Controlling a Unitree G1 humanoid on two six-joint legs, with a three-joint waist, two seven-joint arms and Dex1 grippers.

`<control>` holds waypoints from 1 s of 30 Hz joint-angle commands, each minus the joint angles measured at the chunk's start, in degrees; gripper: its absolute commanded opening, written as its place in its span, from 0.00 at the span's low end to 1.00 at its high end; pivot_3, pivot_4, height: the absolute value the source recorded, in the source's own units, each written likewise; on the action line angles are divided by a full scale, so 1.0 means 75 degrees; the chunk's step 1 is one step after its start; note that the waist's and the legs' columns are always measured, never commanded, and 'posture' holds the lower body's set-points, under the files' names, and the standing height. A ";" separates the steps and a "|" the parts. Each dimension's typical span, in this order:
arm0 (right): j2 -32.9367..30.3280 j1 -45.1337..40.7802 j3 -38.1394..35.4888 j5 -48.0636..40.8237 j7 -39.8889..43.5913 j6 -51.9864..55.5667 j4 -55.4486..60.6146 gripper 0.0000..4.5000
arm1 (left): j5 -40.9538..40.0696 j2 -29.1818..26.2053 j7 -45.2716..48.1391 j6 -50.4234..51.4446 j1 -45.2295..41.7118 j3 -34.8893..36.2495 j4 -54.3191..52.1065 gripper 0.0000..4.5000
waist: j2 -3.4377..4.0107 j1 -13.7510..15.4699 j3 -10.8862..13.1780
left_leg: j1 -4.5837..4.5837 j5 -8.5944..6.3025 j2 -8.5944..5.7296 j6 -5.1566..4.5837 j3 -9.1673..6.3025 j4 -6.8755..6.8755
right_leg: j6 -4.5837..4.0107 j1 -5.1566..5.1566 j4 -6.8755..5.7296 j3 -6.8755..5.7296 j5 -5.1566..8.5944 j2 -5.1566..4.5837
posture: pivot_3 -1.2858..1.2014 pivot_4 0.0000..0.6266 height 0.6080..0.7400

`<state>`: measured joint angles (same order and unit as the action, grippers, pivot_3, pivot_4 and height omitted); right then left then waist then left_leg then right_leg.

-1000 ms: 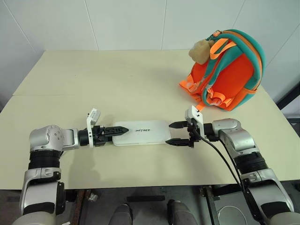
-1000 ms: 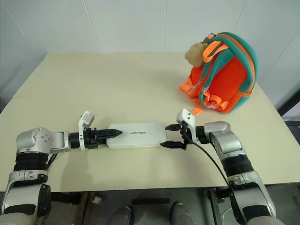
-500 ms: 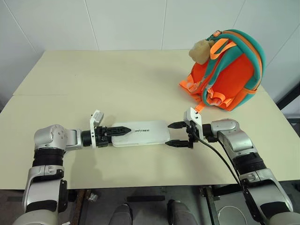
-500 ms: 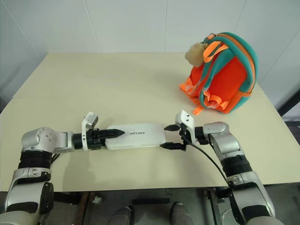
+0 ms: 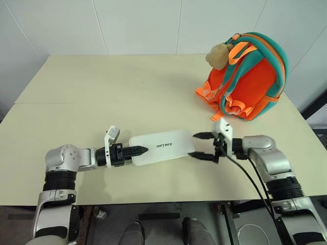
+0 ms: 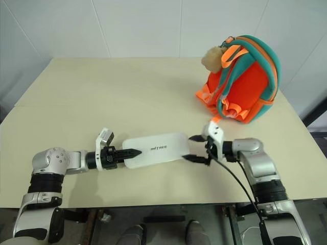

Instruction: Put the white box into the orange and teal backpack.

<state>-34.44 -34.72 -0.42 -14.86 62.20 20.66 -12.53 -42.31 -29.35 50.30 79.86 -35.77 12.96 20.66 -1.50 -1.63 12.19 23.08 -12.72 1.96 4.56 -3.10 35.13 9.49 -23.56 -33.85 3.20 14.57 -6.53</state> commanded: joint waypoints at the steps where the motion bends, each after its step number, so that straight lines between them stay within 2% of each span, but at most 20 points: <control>1: -0.0431 -0.0566 -0.0870 -0.0208 -0.0644 0.0152 -0.0287 1.00 | 0.0029 -0.0248 -0.0373 -0.0445 0.0053 0.0562 -0.0211 0.28 | 0.0000 -0.0023 0.0000 | 0.0000 0.0002 0.0000 0.0001 0.0000 -0.0001 | -0.0002 -0.0001 0.0001 0.0000 0.0000 0.0000 | 0.52 0.24 1.00; 8: -0.0715 -0.2197 -0.1002 0.0568 -0.2137 0.0037 -0.1996 1.00 | -0.0037 -0.0571 -0.0596 -0.0820 0.0630 0.0969 -0.0734 0.28 | 0.0000 -0.0213 0.0000 | -0.0005 0.0002 0.0003 0.0001 0.0008 -0.0010 | -0.0007 -0.0005 0.0006 0.0003 0.0003 -0.0001 | 0.52 0.24 1.00; 11: -0.0421 -0.2874 -0.0983 0.0679 -0.2606 -0.0128 -0.2850 1.00 | -0.0091 -0.0525 -0.0681 -0.0870 0.0785 0.1063 -0.0936 0.28 | 0.0000 -0.0245 0.0000 | -0.0005 0.0002 0.0003 0.0001 0.0011 -0.0014 | -0.0007 -0.0007 0.0006 0.0006 0.0003 -0.0001 | 0.52 0.24 1.00; 15: 0.0247 -0.3952 -0.0857 0.0971 -0.3224 -0.1023 -0.4733 1.00 | -0.0161 -0.0427 -0.0800 -0.0963 0.0955 0.1087 -0.1216 0.28 | 0.0000 -0.0281 0.0000 | -0.0006 0.0002 0.0004 0.0000 0.0013 -0.0013 | -0.0003 -0.0006 0.0007 0.0008 0.0000 0.0000 | 0.52 0.24 1.00; 20: 0.0896 -0.5228 -0.1273 0.0809 -0.3752 -0.1835 -0.6945 1.00 | -0.0402 -0.0391 -0.0930 -0.1022 0.1137 0.1299 -0.1497 0.28 | 0.0000 -0.0288 0.0001 | -0.0002 0.0003 0.0003 0.0000 0.0011 -0.0019 | 0.0001 -0.0007 0.0004 0.0010 -0.0003 0.0000 | 0.52 0.24 1.00; 23: 0.1102 -0.5632 -0.1423 0.0810 -0.3945 -0.2319 -0.7630 1.00 | -0.0482 -0.0431 -0.1004 -0.1108 0.1297 0.1426 -0.1574 0.28 | 0.0000 -0.0289 0.0001 | -0.0001 0.0001 0.0003 0.0000 0.0009 -0.0033 | 0.0002 -0.0009 0.0006 0.0010 -0.0003 0.0001 | 0.52 0.24 1.00; 28: 0.1452 -0.5843 -0.1079 0.1571 -0.5016 -0.3498 -0.8313 1.00 | -0.0651 -0.0295 -0.1307 -0.1325 0.1580 0.1744 -0.1707 0.28 | 0.0000 -0.0376 0.0001 | -0.0001 0.0000 0.0003 0.0002 0.0010 -0.0058 | 0.0001 -0.0012 0.0013 0.0009 -0.0002 0.0001 | 0.52 0.24 1.00; 30: 0.1632 -0.5846 -0.1222 0.1560 -0.5037 -0.3784 -0.8426 0.92 | -0.0744 -0.0203 -0.1433 -0.1388 0.1633 0.1844 -0.1785 0.28 | 0.0000 -0.0411 0.0001 | -0.0001 0.0001 0.0003 0.0003 0.0010 -0.0058 | 0.0001 -0.0013 0.0014 0.0010 -0.0002 0.0001 | 0.52 0.24 1.00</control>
<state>-22.50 -77.08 -8.85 -3.28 25.31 -4.62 -76.28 -47.84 -31.05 41.81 70.61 -24.19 24.95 9.18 -1.50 -4.71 12.20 23.07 -12.71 1.98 4.59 -3.02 34.69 9.50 -23.65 -33.74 3.27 14.55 -6.52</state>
